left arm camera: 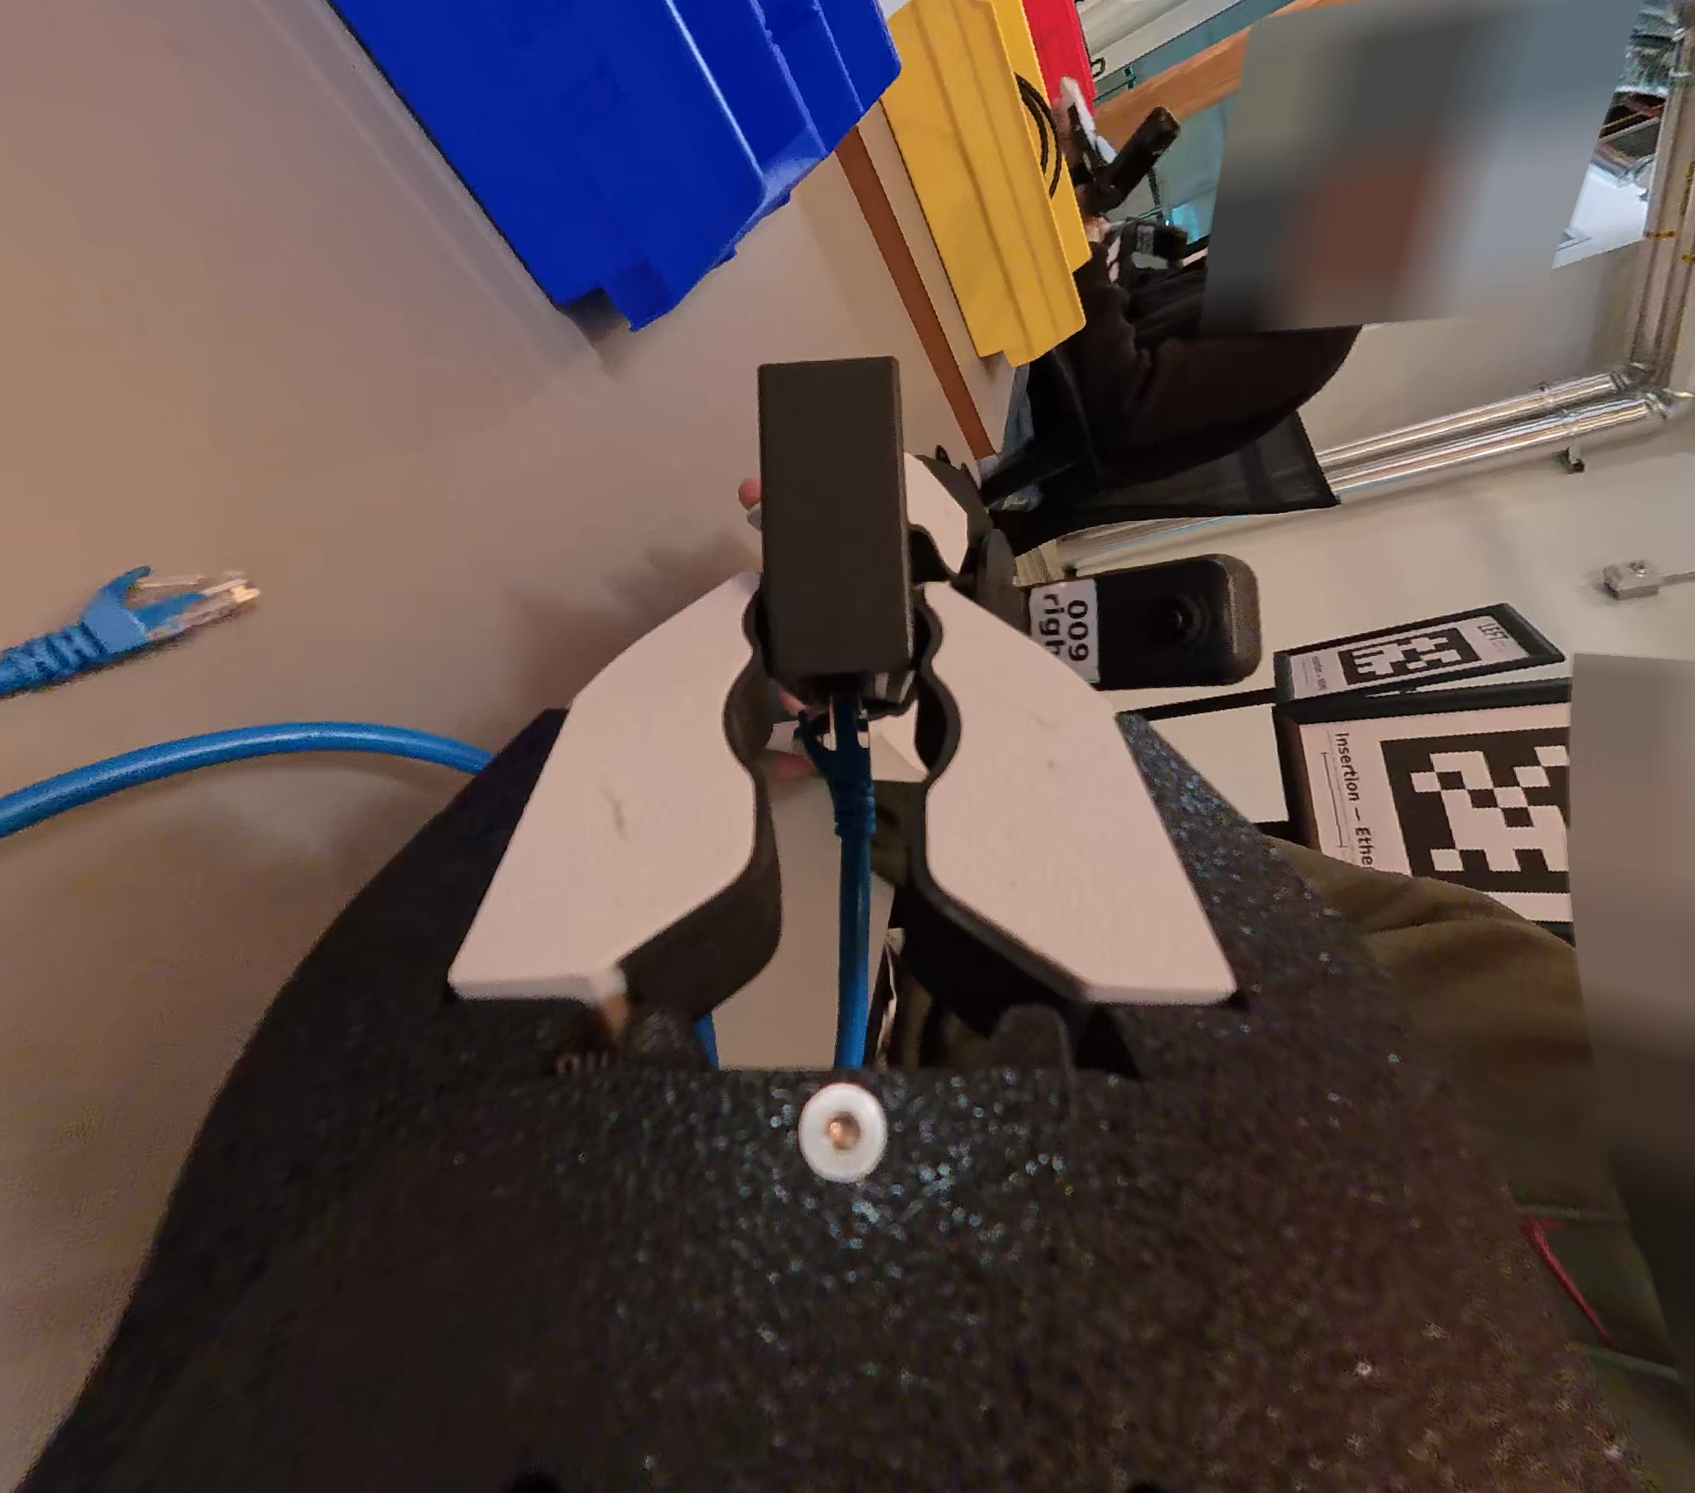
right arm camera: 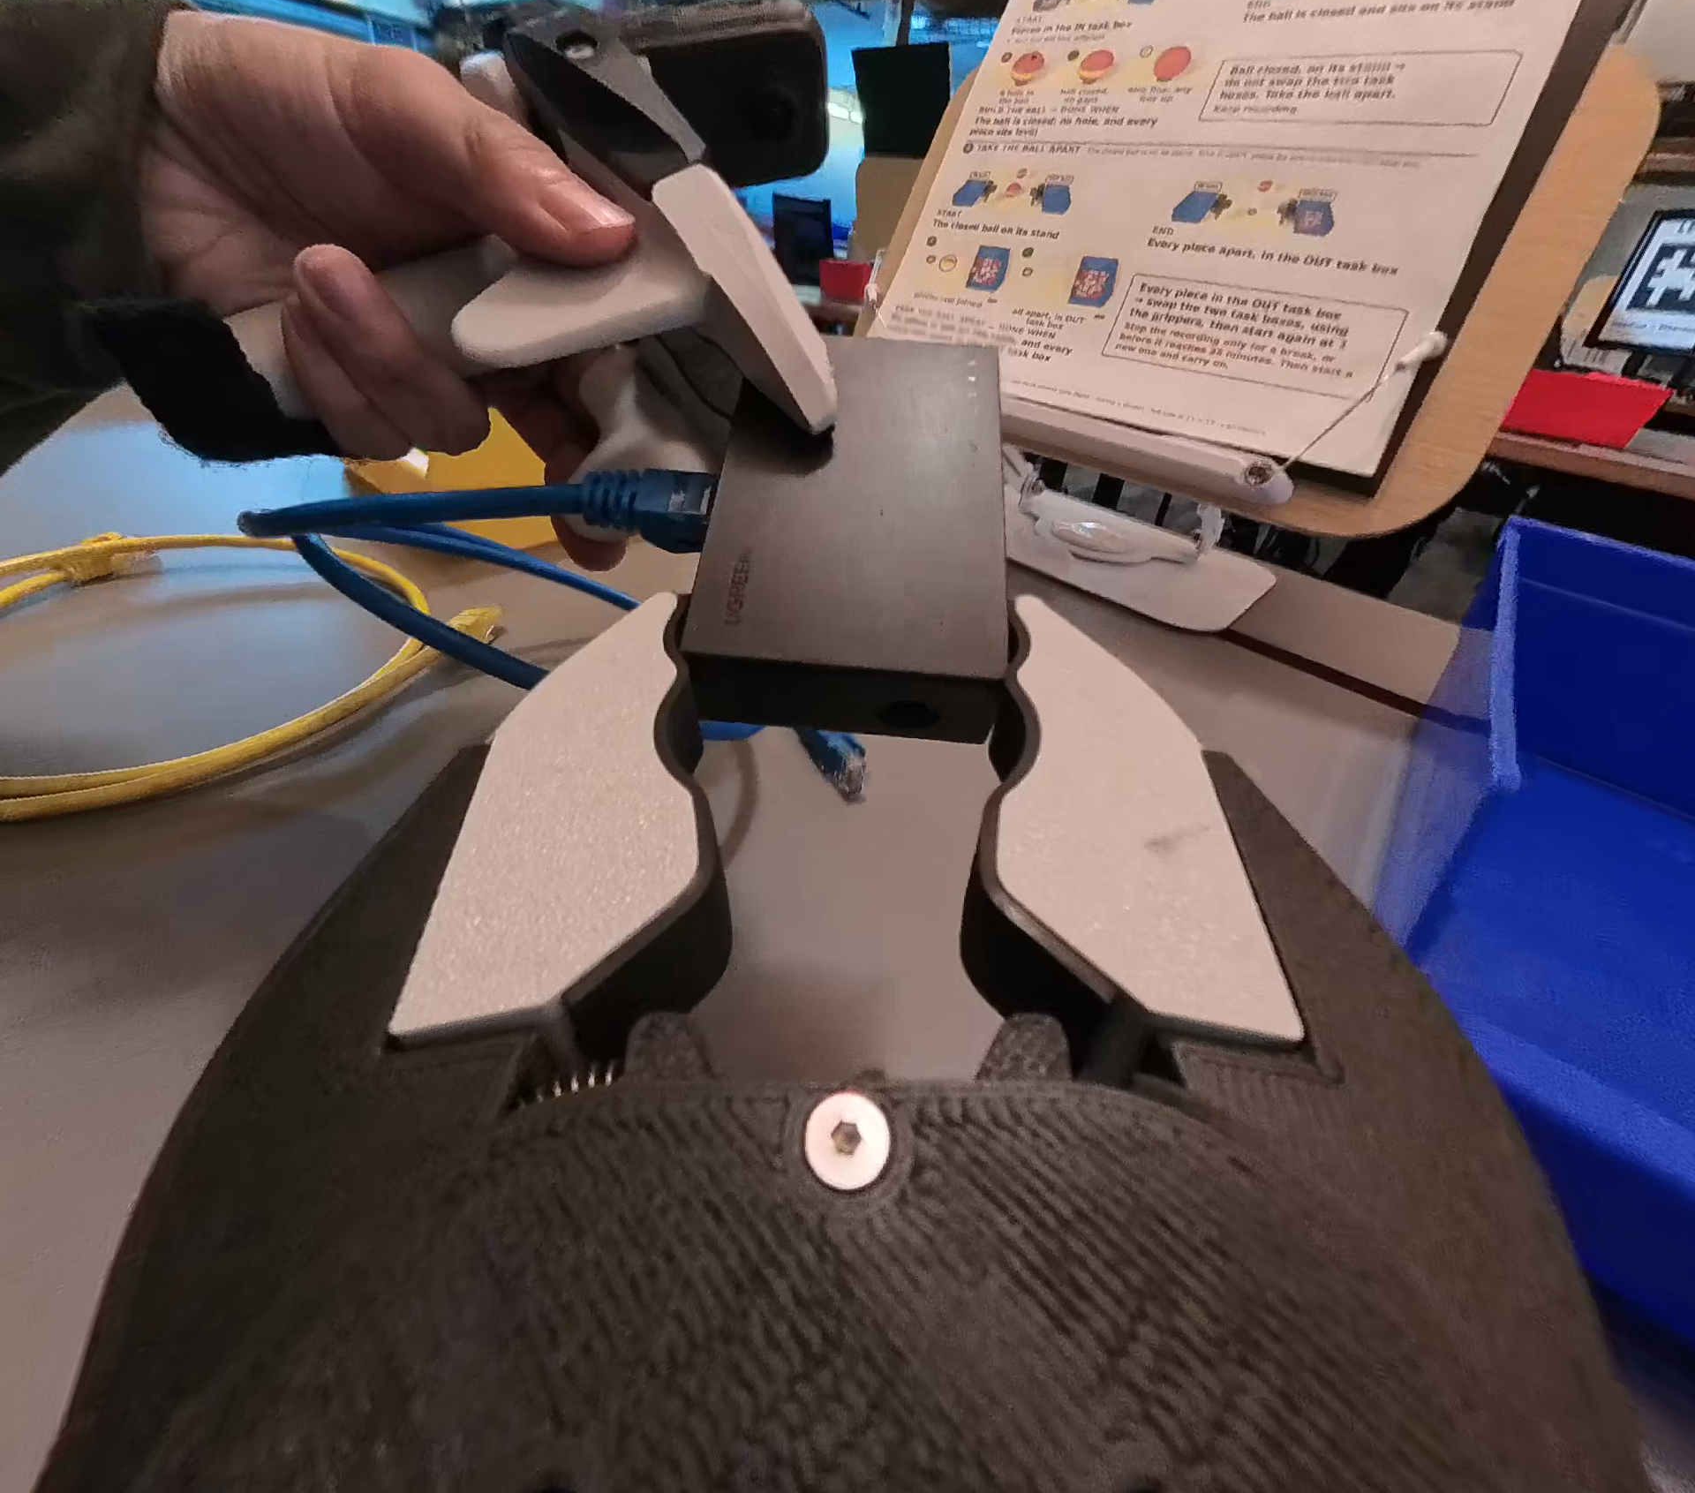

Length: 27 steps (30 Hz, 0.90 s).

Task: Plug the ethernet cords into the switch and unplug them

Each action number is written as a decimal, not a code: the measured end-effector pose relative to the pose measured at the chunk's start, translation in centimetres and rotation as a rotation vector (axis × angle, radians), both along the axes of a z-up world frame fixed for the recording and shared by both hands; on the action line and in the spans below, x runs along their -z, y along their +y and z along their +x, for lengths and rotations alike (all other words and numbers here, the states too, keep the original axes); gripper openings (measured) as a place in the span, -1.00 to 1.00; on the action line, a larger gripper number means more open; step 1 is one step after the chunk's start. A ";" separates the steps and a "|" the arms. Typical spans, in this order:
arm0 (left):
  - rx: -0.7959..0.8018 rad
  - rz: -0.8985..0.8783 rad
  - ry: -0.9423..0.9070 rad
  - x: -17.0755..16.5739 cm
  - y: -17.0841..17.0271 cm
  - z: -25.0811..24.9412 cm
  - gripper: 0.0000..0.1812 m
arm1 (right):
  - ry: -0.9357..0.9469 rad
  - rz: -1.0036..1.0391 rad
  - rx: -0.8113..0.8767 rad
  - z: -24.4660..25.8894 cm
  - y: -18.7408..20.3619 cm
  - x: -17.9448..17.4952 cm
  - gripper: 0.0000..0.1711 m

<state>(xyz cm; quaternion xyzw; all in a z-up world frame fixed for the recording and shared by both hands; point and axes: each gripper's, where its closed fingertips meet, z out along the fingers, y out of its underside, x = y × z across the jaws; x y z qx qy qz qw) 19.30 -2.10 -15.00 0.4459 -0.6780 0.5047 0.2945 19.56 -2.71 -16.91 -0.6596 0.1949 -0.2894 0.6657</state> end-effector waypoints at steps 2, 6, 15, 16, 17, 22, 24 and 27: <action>-0.008 0.005 -0.033 0.0 -0.1 0.3 -0.70 | 0.000 -0.013 0.030 0.1 0.0 0.1 -0.27; -0.030 0.035 -0.124 0.0 0.1 0.7 -0.57 | 0.019 -0.012 0.064 0.6 -0.3 0.2 -0.27; -0.283 0.275 -0.637 -4.5 6.6 0.5 -0.55 | 0.156 0.107 0.078 1.9 -1.9 0.3 -0.27; -0.281 0.330 -0.662 -3.9 7.5 -0.2 -0.55 | 0.164 0.094 0.089 2.0 -1.9 0.4 -0.27; -0.277 0.383 -0.681 -3.3 8.4 -1.0 -0.57 | 0.175 0.076 0.096 2.1 -1.8 0.7 -0.27; -0.360 0.693 -0.713 1.8 14.6 -4.1 -0.66 | 0.188 0.031 0.179 2.8 -2.0 1.3 -0.27; -0.372 0.808 -0.590 5.0 16.9 -5.4 -0.69 | 0.189 0.039 0.201 3.0 -2.3 1.2 -0.27; -0.394 0.843 -0.393 8.8 17.5 -6.7 -0.66 | 0.196 0.049 0.217 3.2 -2.6 1.2 -0.27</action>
